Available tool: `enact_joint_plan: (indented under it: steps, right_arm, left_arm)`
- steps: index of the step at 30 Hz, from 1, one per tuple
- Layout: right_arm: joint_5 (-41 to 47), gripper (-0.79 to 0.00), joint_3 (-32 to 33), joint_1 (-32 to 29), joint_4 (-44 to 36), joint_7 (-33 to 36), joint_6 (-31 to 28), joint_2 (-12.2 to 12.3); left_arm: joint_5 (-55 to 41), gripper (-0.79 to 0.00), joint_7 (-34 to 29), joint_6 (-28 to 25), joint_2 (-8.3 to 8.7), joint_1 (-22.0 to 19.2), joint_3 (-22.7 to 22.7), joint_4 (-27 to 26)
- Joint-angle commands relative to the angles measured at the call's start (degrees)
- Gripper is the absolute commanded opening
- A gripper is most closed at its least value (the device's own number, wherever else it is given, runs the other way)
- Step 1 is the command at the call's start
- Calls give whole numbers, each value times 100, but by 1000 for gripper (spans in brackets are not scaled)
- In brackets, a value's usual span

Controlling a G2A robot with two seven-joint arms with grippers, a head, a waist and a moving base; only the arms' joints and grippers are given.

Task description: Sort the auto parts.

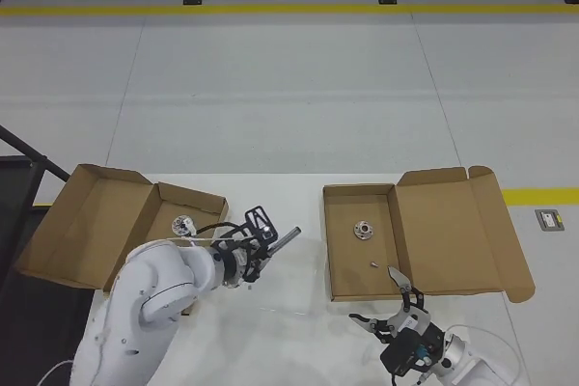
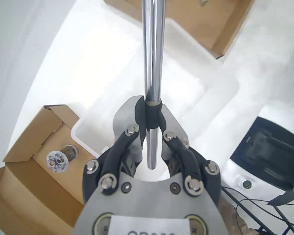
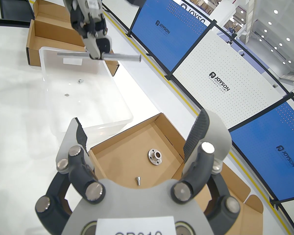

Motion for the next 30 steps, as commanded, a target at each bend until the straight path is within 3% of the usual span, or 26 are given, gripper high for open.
enact_joint_plan:
  steps: [1,5,12,16,22,30]
  right_arm:
    - [0,0,0,0,0,0,0,0]
    - [0,0,0,0,0,0,0,0]
    - [0,0,0,0,0,0,0,0]
    - [0,0,0,0,0,0,0,0]
    - [0,0,0,0,0,0,0,0]
    - [0,0,0,0,0,0,0,0]
  left_arm:
    - [-487,-785,104,-257,65,91,-393,-118]
    - [-660,-785,215,-292,172,369,-972,-383]
    - [504,-785,46,262,307,609,-1487,-474]
    - [1482,-785,54,307,360,562,-1379,-159]
    - [3189,-785,135,324,391,378,-729,451]
    - [4142,-785,489,364,379,127,-222,1354]
